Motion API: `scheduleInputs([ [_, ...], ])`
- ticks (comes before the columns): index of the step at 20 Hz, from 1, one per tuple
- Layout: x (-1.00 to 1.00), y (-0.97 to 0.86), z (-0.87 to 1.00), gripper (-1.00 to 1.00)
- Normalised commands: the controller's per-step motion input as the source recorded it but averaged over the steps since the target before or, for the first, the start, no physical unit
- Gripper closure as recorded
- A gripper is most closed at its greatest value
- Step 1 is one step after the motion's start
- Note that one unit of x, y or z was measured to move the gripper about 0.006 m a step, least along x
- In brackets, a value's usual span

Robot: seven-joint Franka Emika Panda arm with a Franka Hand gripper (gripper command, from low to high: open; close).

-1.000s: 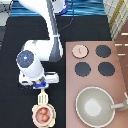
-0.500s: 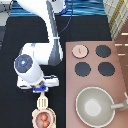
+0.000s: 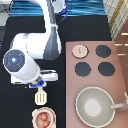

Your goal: Take the lid off the pot, put the pot on the plate, and use the tool to push the pot to the front of the table.

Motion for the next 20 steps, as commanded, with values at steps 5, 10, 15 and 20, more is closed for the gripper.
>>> scheduleInputs([
  [5, -1.0, 0.0, -0.4, 1.0],
  [10, -1.0, 0.0, -0.66, 1.0],
  [15, -1.0, 0.0, -0.71, 1.0],
  [20, -1.0, 0.06, -0.64, 1.0],
])
